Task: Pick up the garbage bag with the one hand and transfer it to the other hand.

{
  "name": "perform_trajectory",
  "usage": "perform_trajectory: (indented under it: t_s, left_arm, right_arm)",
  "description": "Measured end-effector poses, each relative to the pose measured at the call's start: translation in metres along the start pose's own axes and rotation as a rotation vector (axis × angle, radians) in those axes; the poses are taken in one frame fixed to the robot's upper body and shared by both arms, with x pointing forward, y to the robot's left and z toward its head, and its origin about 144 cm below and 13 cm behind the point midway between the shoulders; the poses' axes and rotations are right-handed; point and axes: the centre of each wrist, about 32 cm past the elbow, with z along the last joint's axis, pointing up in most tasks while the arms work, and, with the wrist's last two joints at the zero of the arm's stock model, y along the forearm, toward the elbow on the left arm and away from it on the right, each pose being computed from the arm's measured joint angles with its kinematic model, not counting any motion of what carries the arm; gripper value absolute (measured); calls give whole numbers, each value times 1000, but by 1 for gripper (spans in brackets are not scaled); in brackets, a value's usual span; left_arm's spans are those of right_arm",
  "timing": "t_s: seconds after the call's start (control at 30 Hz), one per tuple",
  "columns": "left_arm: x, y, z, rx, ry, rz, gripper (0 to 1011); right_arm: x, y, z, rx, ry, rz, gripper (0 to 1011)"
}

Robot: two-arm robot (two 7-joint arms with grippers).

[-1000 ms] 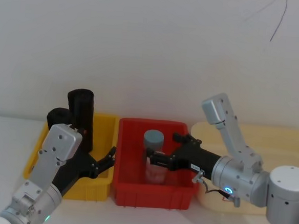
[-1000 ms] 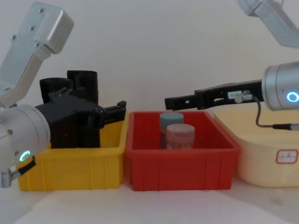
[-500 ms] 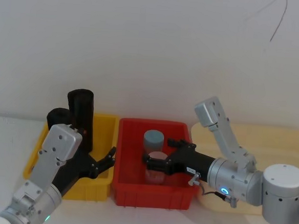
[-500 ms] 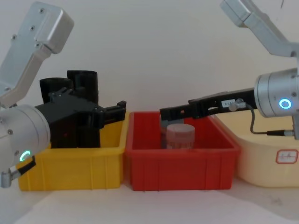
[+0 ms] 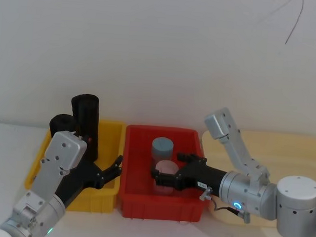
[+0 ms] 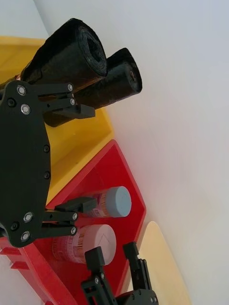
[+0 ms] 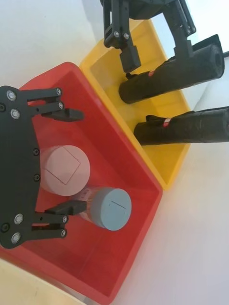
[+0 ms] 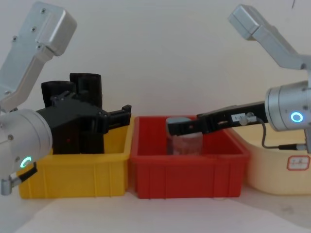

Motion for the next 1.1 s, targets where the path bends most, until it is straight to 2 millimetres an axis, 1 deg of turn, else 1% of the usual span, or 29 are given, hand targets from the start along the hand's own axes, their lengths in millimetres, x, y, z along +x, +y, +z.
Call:
perform_trajectory:
  t_s: [1.1]
  left_arm:
    - [0, 0, 0, 0, 0, 0, 1001]
  right_arm:
    - [11, 11, -14, -39, 41, 15, 1001]
